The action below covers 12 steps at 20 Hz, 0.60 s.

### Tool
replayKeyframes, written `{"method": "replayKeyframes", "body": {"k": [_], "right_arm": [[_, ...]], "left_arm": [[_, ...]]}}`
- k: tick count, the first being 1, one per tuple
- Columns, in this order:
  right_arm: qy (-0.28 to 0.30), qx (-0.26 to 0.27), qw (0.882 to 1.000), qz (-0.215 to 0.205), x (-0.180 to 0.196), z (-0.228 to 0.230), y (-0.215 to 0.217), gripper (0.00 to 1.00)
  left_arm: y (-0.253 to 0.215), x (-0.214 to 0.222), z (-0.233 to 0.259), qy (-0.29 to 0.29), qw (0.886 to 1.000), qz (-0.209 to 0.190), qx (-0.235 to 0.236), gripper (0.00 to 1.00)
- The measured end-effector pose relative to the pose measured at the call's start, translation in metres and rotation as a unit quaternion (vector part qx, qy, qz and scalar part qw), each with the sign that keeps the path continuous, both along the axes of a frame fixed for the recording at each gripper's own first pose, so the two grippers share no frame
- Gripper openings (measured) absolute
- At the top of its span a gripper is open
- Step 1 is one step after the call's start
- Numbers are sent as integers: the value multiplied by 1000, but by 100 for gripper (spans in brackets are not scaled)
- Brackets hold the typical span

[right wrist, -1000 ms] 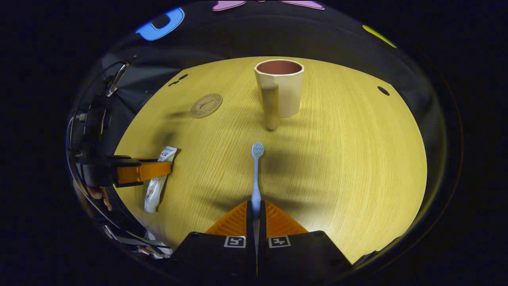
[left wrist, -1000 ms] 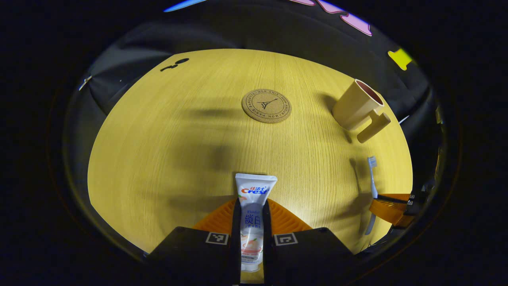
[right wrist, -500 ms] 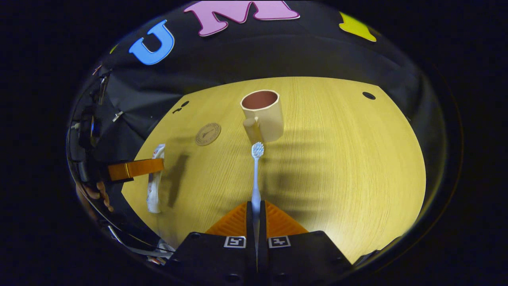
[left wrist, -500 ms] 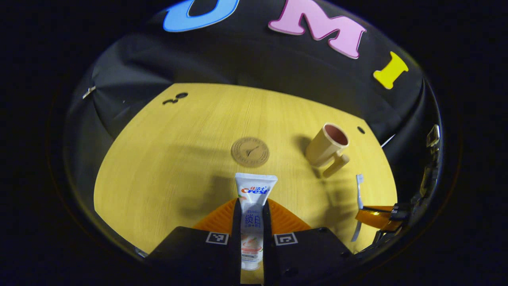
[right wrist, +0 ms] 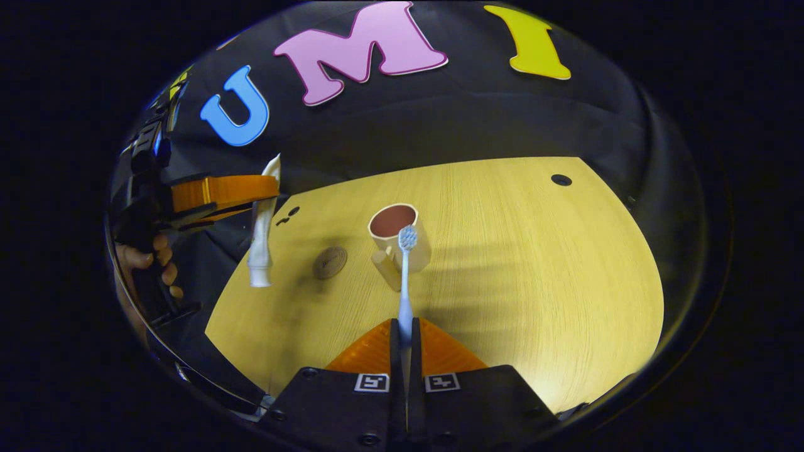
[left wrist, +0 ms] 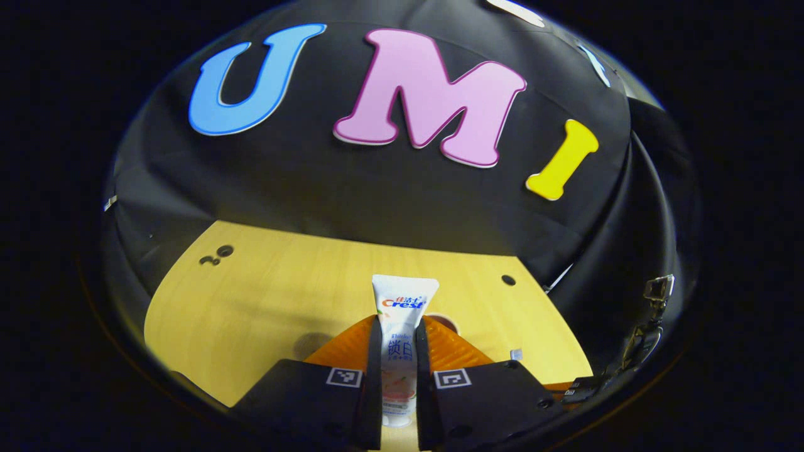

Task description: Put the toothbrush and toothpaste on the desktop into the cup, then pick up the cup and place it on the coaster on the desktop.

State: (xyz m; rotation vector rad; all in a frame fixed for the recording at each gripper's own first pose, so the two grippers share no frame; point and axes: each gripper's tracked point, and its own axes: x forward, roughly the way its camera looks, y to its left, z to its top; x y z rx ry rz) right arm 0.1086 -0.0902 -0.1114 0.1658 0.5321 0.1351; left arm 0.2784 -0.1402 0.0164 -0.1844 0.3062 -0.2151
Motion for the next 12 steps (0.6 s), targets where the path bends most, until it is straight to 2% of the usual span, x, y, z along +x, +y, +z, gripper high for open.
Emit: {"method": "replayKeyframes", "body": {"k": [4,5,6,7,9,12], "right_arm": [[-18,5,1000,-9,4,19,-15,6],[-21,11,1000,-9,7,21,-16,6],[-27,13,1000,-9,12,25,-18,6],[-32,13,999,-10,15,28,-22,6],[-44,7,999,-12,22,33,-28,6],[-56,2,998,-12,31,33,-34,6]], "left_arm": [[-38,39,10,-42,998,-41,-16,27],[-47,47,13,-55,997,-49,-17,32],[-55,55,18,-70,996,-57,-15,22],[-64,68,21,-85,994,-65,-12,27],[-75,87,24,-111,991,-76,-12,27],[-85,107,16,-138,986,-88,-38,27]]}}
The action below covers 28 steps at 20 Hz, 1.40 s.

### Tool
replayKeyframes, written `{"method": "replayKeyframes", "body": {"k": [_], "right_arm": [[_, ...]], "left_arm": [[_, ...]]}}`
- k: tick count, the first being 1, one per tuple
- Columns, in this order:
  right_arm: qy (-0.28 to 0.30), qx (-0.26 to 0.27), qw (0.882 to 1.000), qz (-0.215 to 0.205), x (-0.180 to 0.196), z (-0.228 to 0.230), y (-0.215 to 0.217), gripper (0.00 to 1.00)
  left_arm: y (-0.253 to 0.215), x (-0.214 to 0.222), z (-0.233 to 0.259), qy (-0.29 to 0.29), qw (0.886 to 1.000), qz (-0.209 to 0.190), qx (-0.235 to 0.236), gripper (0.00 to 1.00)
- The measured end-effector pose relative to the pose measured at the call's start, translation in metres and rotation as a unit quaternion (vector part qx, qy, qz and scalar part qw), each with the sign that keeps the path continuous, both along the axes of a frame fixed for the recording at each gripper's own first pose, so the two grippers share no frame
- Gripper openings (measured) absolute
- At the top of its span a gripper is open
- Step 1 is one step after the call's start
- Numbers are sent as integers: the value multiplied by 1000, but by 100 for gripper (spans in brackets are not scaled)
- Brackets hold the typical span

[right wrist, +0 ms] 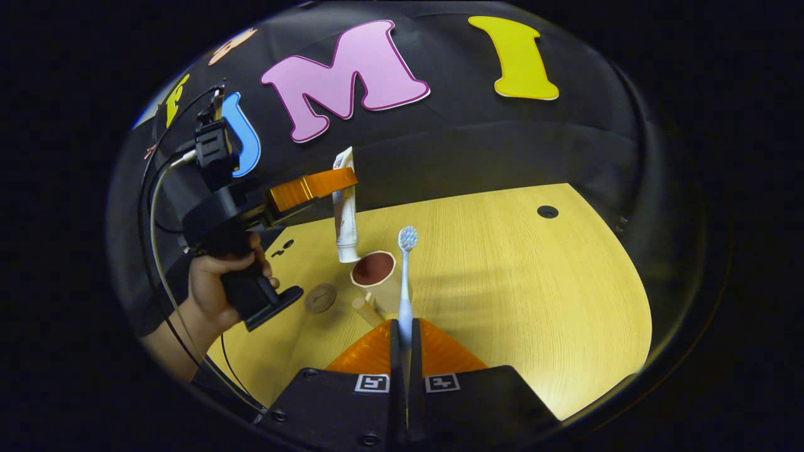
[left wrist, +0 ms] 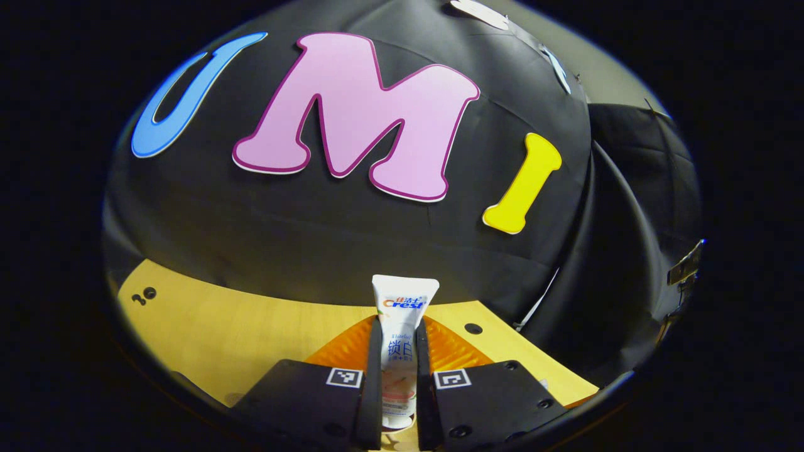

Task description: Put the toothbrush and toothpaste on the desktop into the cup, then pick up the cup and place it on the coaster on the desktop.

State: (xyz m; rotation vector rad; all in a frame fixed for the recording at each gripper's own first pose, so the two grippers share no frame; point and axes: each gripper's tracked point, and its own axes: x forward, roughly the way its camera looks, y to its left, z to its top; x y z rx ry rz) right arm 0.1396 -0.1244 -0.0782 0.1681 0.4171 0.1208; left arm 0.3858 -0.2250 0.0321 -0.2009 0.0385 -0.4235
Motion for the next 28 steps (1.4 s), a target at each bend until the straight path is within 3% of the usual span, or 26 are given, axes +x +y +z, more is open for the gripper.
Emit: {"method": "replayKeyframes", "body": {"k": [7,8,9,11,13,14,15,19,20,23,28], "right_arm": [[-17,-1,1000,4,20,-10,5,5],[-20,1,1000,4,23,-11,6,6],[-24,0,1000,3,27,-11,7,6],[-35,-4,999,2,32,-9,7,6],[-43,-1,999,1,36,-9,5,6],[-48,-2,999,-1,39,-8,5,6],[-53,-3,999,-2,44,-7,4,6],[-69,-1,998,-1,58,-2,7,6],[-75,1,997,1,62,1,10,6],[-96,6,995,9,78,12,21,6],[-144,15,989,28,106,41,45,6]], "left_arm": [[-9,17,-44,-28,999,-24,-11,27],[-8,16,-49,-35,999,-23,-10,33],[-8,14,-56,-37,999,-22,-7,28],[-8,11,-70,-37,999,-23,-3,29],[-5,9,-83,-34,999,-19,-1,31],[-5,8,-89,-30,999,-22,-2,39],[-8,8,-92,-27,999,-26,-4,35],[6,-4,-72,-58,998,-14,-4,90],[16,-11,-60,-71,997,-5,-6,96],[38,-22,-38,-98,995,17,-19,98],[91,-48,-29,-95,993,68,-32,97]]}}
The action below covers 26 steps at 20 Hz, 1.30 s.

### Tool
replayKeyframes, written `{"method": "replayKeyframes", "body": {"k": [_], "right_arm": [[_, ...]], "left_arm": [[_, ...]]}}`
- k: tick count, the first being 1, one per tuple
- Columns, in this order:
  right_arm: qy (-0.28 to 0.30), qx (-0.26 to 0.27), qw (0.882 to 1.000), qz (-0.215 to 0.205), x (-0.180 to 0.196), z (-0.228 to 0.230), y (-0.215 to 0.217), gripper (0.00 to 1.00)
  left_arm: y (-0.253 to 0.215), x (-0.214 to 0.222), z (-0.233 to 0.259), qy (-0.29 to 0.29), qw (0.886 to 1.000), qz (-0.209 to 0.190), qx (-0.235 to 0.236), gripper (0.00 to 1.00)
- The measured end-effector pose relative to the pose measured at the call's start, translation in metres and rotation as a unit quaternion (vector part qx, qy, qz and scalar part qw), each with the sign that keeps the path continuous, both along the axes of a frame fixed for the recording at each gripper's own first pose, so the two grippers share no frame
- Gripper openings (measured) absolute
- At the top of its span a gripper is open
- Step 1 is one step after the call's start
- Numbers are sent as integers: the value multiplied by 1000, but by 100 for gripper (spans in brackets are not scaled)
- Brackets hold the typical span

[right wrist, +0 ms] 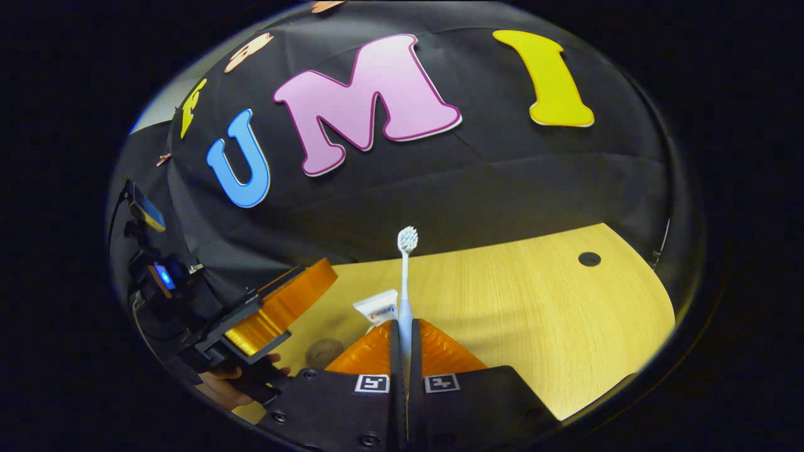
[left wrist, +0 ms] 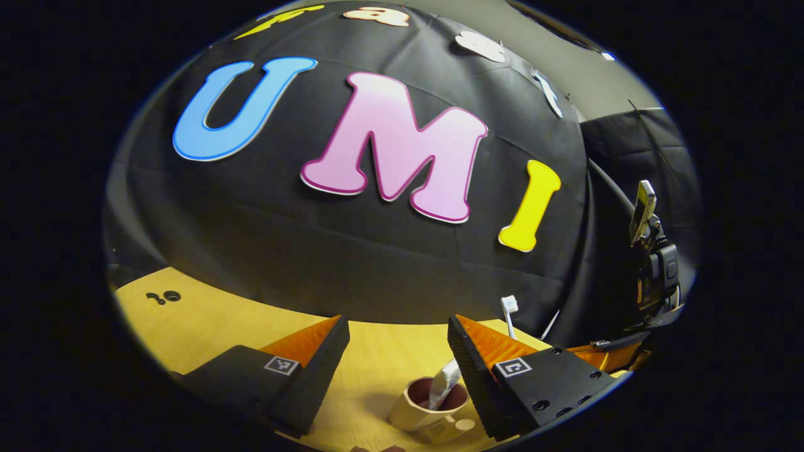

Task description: Put the toothbrush and toothpaste on the desktop into the cup, then pick up the cup and place it on the coaster on the desktop.

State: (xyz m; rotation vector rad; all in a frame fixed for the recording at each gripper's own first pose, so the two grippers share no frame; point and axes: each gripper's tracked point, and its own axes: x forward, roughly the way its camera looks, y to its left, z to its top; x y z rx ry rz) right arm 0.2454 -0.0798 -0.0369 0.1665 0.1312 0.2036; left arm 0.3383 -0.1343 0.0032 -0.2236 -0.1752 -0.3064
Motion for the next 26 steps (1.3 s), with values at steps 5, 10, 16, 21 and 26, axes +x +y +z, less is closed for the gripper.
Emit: {"method": "replayKeyframes", "body": {"k": [5,10,16,21,26], "right_arm": [[-77,10,997,8,24,25,15,5],[-140,12,990,4,39,24,24,5],[-181,-36,983,-13,47,4,30,6],[-160,-54,986,-5,46,-17,37,12],[-128,-42,991,-1,34,-30,31,65]], "left_arm": [[45,-33,-8,8,998,38,-41,97],[67,-49,-34,28,996,60,-59,97],[71,-60,-49,35,995,68,-57,97],[66,-62,-57,43,996,64,-37,97],[57,-62,-61,53,997,56,-28,97]]}}
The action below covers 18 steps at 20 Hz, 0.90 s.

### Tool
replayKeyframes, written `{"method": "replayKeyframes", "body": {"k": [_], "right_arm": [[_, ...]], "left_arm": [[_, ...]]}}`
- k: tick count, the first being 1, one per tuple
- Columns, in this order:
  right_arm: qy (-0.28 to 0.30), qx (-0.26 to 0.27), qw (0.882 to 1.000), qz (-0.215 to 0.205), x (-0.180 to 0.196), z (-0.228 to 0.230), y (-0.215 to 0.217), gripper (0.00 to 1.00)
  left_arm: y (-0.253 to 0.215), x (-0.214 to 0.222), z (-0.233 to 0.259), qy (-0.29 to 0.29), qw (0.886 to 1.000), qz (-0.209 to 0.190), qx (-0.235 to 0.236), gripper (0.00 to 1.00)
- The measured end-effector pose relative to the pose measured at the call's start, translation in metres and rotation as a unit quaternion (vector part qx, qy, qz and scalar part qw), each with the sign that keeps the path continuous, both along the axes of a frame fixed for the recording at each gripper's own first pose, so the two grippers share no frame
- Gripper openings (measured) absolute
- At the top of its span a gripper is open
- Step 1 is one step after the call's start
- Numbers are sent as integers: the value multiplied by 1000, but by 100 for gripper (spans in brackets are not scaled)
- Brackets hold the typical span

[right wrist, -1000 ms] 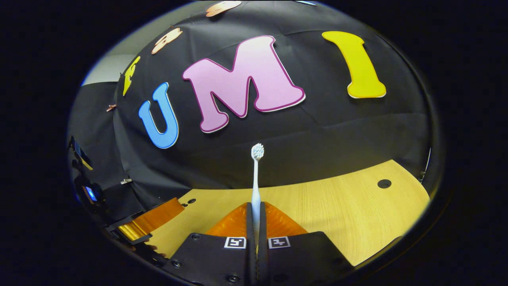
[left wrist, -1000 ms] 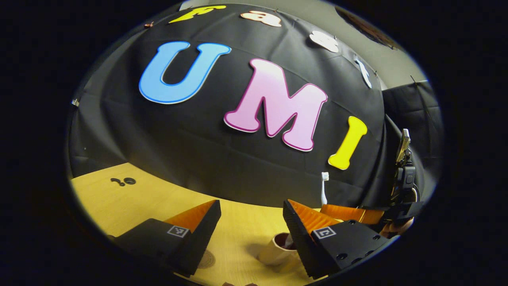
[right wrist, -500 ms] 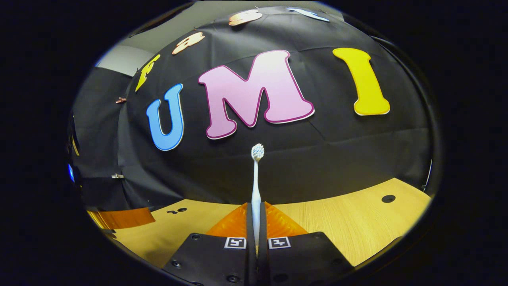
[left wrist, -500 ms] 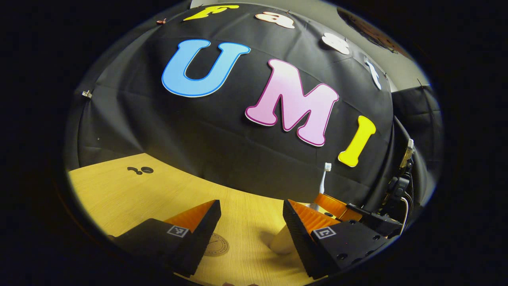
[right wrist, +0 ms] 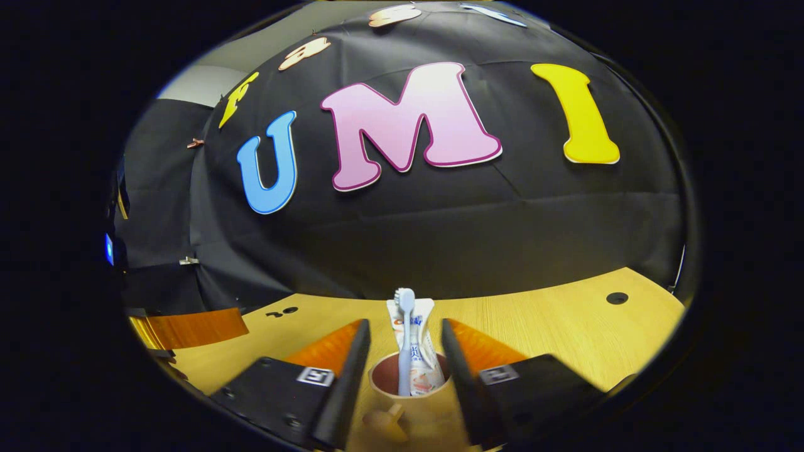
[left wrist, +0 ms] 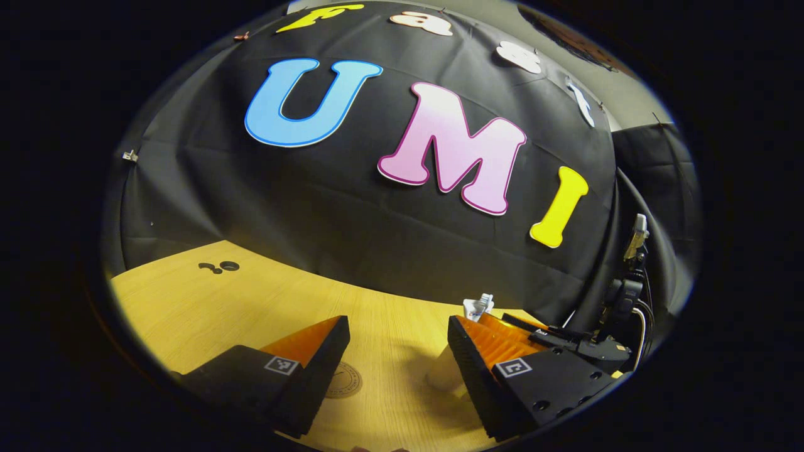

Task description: Put the toothbrush and toothpaste on the desktop into the cup, then pick up the cup and place it on the coaster on the desktop.

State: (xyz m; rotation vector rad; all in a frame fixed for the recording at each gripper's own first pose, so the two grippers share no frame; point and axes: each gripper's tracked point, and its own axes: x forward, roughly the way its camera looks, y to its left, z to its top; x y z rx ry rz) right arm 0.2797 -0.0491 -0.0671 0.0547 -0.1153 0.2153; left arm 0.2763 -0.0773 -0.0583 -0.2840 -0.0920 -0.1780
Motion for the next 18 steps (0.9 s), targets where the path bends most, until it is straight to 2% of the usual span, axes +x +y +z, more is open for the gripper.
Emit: {"method": "replayKeyframes", "body": {"k": [1,2,5,11,13,16,18], "right_arm": [[3,-1,1000,-5,-3,1,-4,83],[5,0,1000,-9,-5,3,-7,84],[29,-1,999,-22,-12,7,-14,96],[81,-15,996,-26,-24,25,-7,98],[123,-13,991,-41,-26,17,-9,97],[222,11,974,-42,-34,-6,-4,97],[281,8,959,-37,-38,-17,-2,97]], "left_arm": [[-1,-2,0,2,1000,0,5,97],[-1,-4,0,3,1000,0,8,97],[2,-15,1,12,1000,2,5,97],[34,-47,-7,39,998,38,-7,98],[48,-59,-16,57,997,51,-22,97],[74,-79,-21,71,994,78,-22,98],[91,-94,-21,75,992,95,-25,98]]}}
